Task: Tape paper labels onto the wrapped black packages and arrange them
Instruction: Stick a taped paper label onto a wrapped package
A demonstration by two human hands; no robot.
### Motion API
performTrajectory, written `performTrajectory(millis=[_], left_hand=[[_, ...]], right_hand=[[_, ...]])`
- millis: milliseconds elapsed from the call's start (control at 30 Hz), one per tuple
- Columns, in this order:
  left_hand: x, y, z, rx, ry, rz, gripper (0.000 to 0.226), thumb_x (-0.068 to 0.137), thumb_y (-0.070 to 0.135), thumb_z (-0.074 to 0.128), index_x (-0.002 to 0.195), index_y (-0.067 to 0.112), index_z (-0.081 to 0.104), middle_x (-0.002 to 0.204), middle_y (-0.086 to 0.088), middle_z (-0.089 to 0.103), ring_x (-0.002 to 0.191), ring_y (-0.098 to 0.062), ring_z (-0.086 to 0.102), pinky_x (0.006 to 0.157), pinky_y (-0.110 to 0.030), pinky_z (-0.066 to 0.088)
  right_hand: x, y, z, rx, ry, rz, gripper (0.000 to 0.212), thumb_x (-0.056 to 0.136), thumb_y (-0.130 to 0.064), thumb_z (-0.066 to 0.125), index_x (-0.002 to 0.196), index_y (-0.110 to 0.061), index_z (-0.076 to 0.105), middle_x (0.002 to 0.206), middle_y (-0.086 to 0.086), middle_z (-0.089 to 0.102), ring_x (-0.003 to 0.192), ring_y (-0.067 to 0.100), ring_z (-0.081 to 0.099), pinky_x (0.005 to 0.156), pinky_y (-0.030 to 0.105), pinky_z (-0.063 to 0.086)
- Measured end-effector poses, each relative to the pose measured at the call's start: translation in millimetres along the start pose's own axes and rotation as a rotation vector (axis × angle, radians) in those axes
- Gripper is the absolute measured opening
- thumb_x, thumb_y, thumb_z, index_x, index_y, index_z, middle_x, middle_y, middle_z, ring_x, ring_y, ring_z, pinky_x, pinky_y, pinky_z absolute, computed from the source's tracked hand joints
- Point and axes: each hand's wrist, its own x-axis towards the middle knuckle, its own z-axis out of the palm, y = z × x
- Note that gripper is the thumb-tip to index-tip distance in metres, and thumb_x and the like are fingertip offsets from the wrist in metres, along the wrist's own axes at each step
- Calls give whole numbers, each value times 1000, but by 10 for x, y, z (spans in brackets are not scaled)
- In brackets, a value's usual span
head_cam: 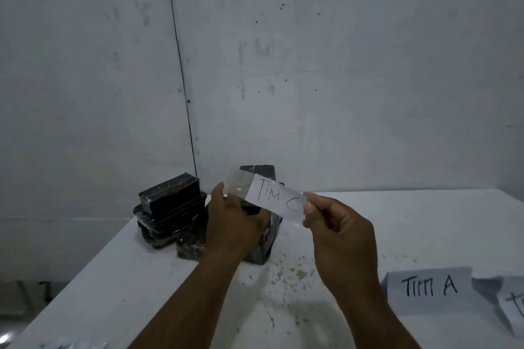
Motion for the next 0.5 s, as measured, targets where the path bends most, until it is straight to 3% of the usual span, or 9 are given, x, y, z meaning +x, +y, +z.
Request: performTrajectory(millis=[133,233,300,367,433,500], left_hand=[[107,-9,192,77,20,-44,108,52,83,51,136,16,60,140,-10,52,122,-28,56,95,-44,56],[110,91,169,-47,13,-152,120,56,68,80,152,9,38,148,-14,45,132,-33,49,106,-51,48],[116,105,178,-52,2,-168,104,63,55,86,147,12,44,145,-18,47,130,-39,49,105,-53,47],[128,82,185,-10,17,-117,93,57,70,71,135,22,55,133,-16,55,119,-38,54,96,-52,52],[156,48,194,56,-5,-97,105,48,85,54,137,28,52,131,-13,57,119,-37,53,96,-53,52],[183,1,200,38,-20,-131,114,42,92,56,138,32,48,128,-8,61,116,-34,56,94,-52,54]], right_hand=[[15,49,-23,-7,10,11,17,94,-31,68,92,-48,68,93,-26,72,87,0,70,63,9,53],[52,122,-86,-19,44,25,16,93,-32,68,90,-48,68,93,-22,75,88,1,70,64,12,55],[73,157,-134,-9,61,32,15,93,-31,68,91,-46,69,91,-16,76,87,2,71,62,9,53],[90,181,-169,2,78,37,14,93,-29,68,92,-43,71,91,-13,77,87,3,71,61,7,52],[101,201,-189,10,89,49,13,94,-29,68,93,-41,72,91,-12,77,87,4,71,61,9,52],[101,213,-198,0,98,53,13,95,-29,67,93,-42,72,91,-12,77,87,4,71,63,13,52]])
